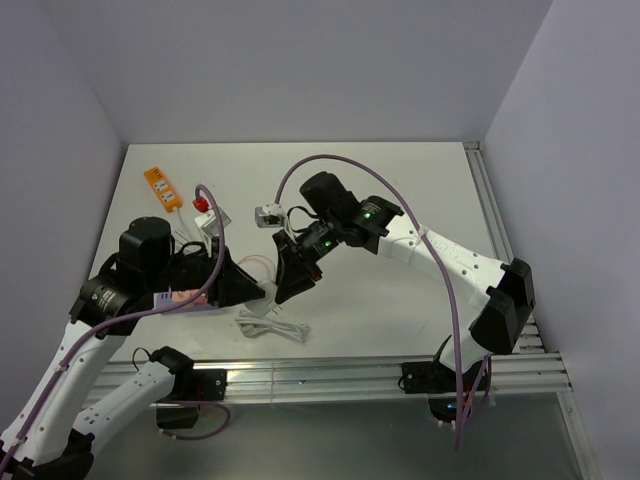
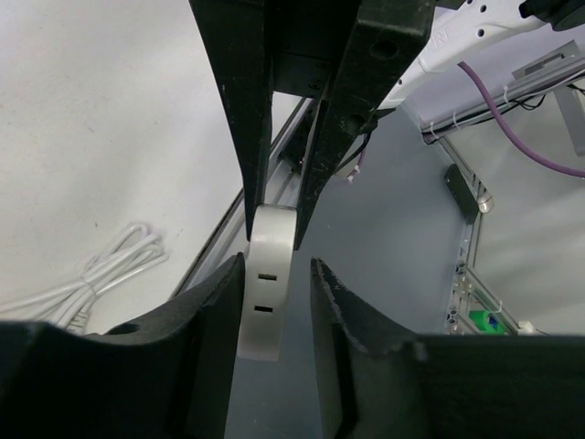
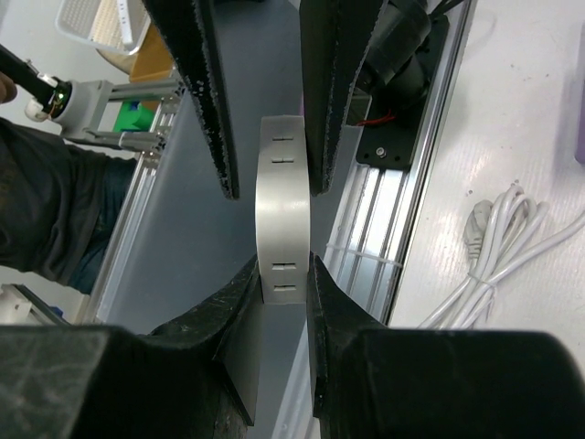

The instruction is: Insert the plug

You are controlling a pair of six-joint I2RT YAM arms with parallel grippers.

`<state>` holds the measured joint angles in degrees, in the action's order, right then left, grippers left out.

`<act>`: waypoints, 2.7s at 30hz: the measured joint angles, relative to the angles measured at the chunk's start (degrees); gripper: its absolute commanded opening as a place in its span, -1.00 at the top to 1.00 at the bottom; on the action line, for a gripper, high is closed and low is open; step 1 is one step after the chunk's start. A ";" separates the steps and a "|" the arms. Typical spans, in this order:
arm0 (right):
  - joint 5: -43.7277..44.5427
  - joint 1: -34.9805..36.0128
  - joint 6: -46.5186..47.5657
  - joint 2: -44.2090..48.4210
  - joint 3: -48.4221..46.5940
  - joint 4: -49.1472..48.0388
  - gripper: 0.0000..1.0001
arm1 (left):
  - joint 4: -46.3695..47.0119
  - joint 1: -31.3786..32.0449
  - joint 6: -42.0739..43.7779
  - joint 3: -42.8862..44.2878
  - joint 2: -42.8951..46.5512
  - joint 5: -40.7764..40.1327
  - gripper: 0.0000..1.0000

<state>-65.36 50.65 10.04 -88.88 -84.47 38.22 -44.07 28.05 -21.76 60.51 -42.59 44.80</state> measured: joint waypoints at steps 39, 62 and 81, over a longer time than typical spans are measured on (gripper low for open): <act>18.69 -14.21 -26.25 -3.78 0.11 -22.05 -0.26 | -6.69 0.00 -5.53 5.03 -0.33 -49.77 0.99; 28.85 -9.38 -32.98 -44.78 -38.71 -19.41 -0.18 | 6.21 -32.68 -7.74 17.27 -35.69 -68.65 0.99; 28.26 -11.61 -33.11 -46.60 -30.75 -27.04 -0.18 | 15.17 -38.82 -5.07 33.35 -69.81 -61.51 0.99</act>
<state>-37.10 39.05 -23.07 -135.48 -115.22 11.18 -28.91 -10.76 -26.83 93.86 -112.40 -16.71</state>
